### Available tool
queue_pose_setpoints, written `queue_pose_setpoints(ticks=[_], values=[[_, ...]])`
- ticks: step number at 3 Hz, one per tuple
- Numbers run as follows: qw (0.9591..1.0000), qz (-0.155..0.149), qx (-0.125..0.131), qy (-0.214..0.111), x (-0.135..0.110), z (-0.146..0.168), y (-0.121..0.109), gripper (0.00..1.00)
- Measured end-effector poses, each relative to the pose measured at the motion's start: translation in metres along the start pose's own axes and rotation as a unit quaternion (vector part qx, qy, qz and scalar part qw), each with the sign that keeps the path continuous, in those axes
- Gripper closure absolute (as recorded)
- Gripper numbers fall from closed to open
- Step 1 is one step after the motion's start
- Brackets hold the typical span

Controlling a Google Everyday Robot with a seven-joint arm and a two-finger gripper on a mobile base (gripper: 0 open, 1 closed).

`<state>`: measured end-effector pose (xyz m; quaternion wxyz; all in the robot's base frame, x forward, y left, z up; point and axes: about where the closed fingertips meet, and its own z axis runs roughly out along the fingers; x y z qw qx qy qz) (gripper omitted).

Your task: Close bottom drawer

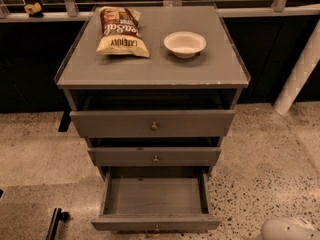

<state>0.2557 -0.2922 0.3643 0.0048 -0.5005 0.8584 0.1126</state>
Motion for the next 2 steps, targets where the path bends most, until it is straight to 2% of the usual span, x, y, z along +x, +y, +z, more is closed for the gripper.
queue_pose_setpoints(ticks=[1,2], values=[[0.9981,0.018,-0.053,-0.026,0.019,0.041,-0.009,0.0],[0.9941,0.026,-0.102,-0.026,0.031,0.078,-0.018,0.0]])
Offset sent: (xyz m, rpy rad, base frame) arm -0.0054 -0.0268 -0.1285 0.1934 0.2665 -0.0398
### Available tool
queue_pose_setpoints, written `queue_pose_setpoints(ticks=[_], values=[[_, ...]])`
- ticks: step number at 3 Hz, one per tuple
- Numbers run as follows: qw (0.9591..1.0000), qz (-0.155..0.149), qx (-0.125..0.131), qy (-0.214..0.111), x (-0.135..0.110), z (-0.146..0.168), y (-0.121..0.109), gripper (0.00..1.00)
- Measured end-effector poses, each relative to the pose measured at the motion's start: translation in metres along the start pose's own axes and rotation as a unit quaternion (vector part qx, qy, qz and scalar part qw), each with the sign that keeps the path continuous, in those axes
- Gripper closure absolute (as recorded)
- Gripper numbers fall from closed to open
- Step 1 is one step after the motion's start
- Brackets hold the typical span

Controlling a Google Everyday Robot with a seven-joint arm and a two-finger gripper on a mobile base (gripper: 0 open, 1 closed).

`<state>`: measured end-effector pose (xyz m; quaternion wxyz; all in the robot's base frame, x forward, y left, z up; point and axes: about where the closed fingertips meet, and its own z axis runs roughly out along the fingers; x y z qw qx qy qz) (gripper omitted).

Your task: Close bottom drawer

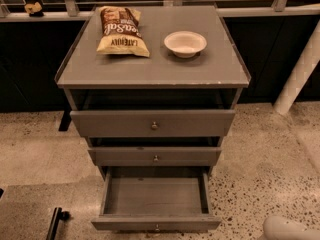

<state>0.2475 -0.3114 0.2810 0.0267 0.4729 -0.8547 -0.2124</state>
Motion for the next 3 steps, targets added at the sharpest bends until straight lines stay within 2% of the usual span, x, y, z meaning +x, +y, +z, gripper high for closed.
queue_pose_setpoints(ticks=[1,2,3], values=[[1.0,0.002,-0.003,-0.002,-0.0004,0.0051,-0.0031,0.0],[0.9997,0.002,-0.005,-0.022,0.0034,0.0034,-0.002,0.0],[0.9977,-0.004,-0.035,-0.058,0.0088,0.0117,-0.006,0.0]])
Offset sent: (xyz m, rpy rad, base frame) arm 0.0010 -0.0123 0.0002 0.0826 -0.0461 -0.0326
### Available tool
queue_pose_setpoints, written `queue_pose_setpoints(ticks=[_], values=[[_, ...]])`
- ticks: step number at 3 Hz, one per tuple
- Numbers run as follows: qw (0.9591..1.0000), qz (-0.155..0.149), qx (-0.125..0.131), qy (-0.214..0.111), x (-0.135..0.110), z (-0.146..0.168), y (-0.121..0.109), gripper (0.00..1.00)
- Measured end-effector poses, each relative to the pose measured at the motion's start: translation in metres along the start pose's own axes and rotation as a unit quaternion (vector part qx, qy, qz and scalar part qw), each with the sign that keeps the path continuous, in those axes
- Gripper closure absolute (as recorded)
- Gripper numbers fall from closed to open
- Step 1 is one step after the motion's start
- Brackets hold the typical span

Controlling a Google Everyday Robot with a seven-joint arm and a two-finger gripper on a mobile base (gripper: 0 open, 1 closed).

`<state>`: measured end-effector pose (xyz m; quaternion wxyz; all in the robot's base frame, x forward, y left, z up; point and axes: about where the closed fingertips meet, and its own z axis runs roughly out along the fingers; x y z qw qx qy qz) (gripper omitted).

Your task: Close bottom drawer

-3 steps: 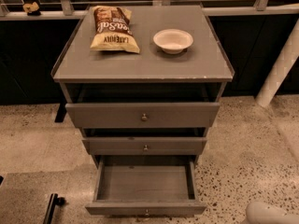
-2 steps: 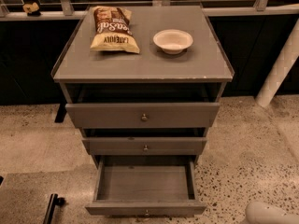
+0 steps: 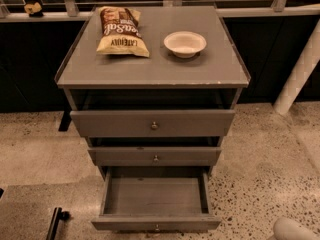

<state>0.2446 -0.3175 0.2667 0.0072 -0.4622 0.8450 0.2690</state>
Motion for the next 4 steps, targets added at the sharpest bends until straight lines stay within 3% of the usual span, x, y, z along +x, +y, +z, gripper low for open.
queue_pose_setpoints(ticks=[1,2,4], values=[[0.9985,-0.022,-0.047,-0.017,-0.003,0.018,-0.014,0.0],[0.9964,-0.049,-0.067,-0.012,-0.032,0.055,-0.037,0.0],[0.9964,-0.054,-0.063,-0.015,-0.032,0.059,-0.035,0.0]])
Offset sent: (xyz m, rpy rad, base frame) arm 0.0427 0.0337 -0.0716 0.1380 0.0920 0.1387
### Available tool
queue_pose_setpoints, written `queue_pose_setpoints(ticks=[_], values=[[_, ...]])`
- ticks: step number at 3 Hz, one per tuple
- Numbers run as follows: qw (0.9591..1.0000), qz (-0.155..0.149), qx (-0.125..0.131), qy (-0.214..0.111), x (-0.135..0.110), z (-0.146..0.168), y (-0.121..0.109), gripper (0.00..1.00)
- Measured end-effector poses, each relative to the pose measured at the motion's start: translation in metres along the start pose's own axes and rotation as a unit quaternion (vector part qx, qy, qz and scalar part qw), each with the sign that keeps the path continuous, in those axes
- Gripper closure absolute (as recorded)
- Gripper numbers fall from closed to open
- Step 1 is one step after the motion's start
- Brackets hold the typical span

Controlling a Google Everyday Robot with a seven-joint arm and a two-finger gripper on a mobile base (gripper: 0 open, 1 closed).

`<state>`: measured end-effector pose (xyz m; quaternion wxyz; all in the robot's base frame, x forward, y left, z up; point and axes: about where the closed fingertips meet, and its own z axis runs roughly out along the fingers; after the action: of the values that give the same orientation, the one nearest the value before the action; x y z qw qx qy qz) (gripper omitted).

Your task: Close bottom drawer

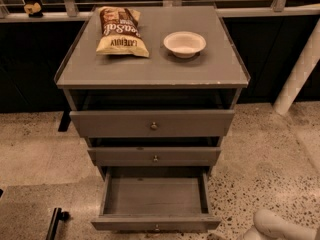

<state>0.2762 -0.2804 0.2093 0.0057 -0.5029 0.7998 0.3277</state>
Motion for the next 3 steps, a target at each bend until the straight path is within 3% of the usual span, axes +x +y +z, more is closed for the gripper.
queue_pose_setpoints(ticks=[1,2,3], values=[[0.9986,-0.03,-0.021,-0.039,-0.002,0.013,0.0,0.0],[0.9899,-0.1,-0.042,-0.091,-0.005,0.02,-0.006,0.0],[0.9738,-0.182,-0.053,-0.125,-0.009,0.025,-0.011,0.0]])
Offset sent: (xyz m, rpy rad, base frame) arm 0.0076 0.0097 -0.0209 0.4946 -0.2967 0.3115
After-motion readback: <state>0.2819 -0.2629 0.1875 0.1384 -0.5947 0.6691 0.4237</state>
